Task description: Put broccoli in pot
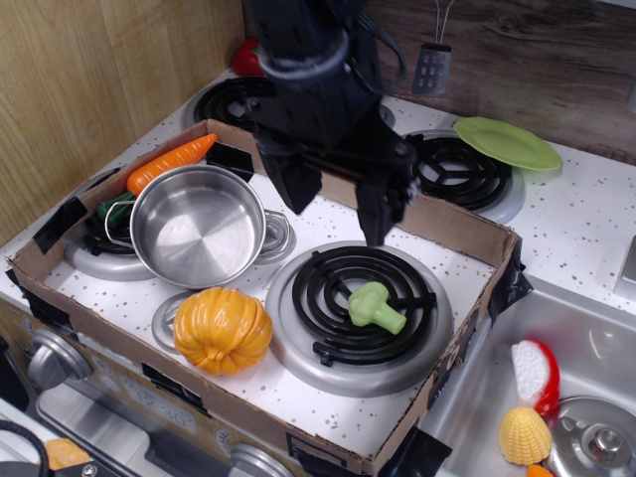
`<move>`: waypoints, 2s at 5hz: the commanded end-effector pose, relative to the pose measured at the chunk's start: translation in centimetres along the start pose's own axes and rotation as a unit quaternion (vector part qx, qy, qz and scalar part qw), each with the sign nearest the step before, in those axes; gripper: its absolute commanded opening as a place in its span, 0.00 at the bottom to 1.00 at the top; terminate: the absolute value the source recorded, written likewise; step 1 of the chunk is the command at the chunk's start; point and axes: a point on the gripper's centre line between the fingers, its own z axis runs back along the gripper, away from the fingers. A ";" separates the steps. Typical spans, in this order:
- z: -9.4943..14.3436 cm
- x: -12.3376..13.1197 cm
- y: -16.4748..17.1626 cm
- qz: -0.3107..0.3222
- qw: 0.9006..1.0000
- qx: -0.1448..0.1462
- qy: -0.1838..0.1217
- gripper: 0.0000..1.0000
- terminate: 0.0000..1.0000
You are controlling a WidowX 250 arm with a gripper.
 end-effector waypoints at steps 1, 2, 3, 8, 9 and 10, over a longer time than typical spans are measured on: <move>-1.5 0.2 -0.1 -0.012 1.000 0.017 0.012 1.00 0.00; -3.1 0.4 -0.2 -0.011 1.000 0.016 0.021 1.00 0.00; -4.5 0.7 -0.3 -0.012 1.000 0.007 0.027 1.00 0.00; -10.4 1.2 -2.0 -0.002 0.999 -0.020 0.032 1.00 0.00; -10.1 1.0 -2.0 0.001 0.999 -0.019 0.031 0.00 0.00; -9.6 0.8 -1.9 -0.006 1.000 -0.024 0.019 0.00 0.00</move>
